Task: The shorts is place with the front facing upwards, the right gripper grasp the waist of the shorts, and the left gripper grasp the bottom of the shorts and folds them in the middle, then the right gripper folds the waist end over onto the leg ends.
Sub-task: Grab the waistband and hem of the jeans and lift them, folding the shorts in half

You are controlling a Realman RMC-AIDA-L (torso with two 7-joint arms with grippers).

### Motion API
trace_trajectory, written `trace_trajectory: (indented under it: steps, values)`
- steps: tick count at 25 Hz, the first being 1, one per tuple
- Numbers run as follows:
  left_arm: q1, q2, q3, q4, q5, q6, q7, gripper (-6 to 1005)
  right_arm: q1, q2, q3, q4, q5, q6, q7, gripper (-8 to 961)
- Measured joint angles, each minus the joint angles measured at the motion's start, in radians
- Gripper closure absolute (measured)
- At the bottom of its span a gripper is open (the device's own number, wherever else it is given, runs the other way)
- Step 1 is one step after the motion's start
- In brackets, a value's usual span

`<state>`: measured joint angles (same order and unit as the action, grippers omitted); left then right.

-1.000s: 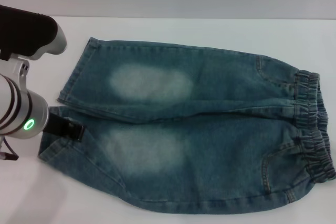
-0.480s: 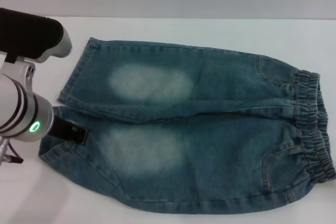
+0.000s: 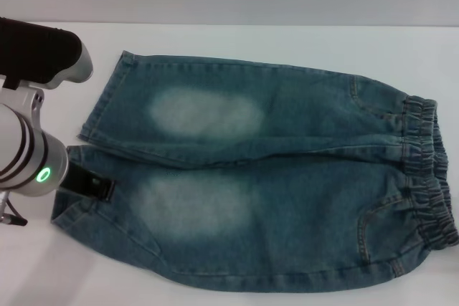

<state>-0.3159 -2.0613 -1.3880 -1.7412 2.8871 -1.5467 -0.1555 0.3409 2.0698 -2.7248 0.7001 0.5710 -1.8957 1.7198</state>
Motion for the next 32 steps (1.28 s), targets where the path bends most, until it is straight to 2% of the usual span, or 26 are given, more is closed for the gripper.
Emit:
trace_trajectory:
  steps: [9, 19, 32]
  values:
    - [-0.031, 0.000, -0.002, 0.053, -0.003, 0.019, 0.008, 981, -0.025, 0.000, 0.077, -0.060, -0.008, 0.012, 0.083, 178]
    - [-0.052, 0.001, -0.029, 0.063, -0.003, 0.010, 0.034, 981, -0.039, 0.005, 0.087, -0.158, -0.056, 0.110, 0.103, 177]
    - [-0.047, 0.003, -0.042, 0.058, -0.003, -0.013, 0.060, 982, -0.049, 0.003, 0.102, -0.154, -0.065, 0.151, 0.124, 177]
